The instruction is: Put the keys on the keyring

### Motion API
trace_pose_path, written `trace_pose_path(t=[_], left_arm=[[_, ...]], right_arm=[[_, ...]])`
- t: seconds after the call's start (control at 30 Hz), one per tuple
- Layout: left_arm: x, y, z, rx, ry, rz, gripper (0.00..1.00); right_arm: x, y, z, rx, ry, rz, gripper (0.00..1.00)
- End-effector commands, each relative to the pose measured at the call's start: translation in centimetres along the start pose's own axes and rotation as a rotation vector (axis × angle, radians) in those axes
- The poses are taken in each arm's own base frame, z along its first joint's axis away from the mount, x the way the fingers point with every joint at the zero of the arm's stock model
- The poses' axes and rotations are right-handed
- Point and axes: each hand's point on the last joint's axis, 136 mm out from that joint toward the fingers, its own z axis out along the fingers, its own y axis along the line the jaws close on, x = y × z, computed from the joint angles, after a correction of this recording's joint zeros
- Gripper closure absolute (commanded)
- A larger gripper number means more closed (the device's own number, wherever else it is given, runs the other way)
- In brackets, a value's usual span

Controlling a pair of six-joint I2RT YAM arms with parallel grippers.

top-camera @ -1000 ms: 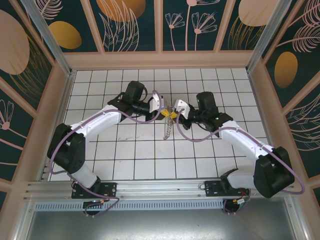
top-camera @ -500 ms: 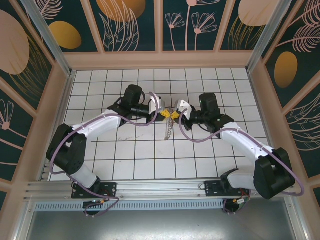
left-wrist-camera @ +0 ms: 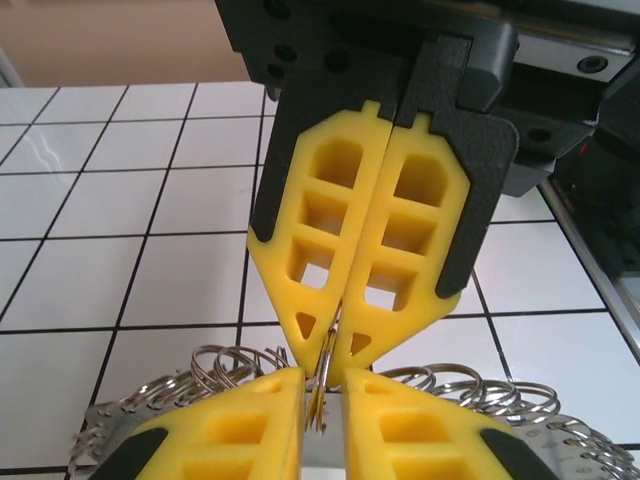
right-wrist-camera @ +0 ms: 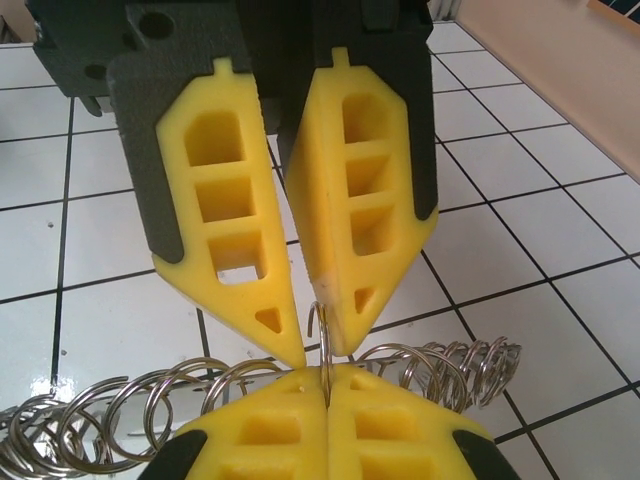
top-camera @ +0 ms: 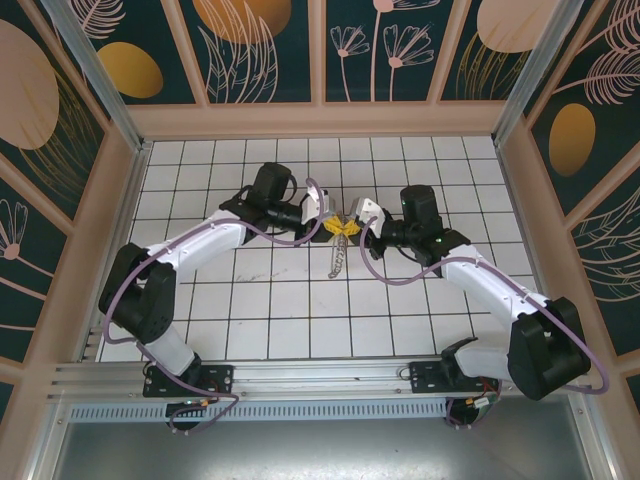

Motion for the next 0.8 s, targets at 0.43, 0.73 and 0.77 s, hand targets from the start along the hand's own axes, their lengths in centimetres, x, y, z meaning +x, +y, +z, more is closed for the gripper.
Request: trace_pose_path(t=[0.43,0.73,0.77], left_arm=[[-2.1,-0.8,-0.4,0.024,-0.074,0.077,1.0],[-5.2,-3.0,-1.2,0.146,-0.267,0.112,1.0],[-5.3,-3.2,-1.3,0.152,-0.275,0.114,1.0]], right_arm=[[-0.7,-0.9,-0.1,0.029,-0.009,-0.054,0.93],[-1.1,-0.7,-0.6,0.002,-0.107,-0.043,0.89],[-1.1,-0.8,-0.7,0.001,-0.112,-0.036,0.9]])
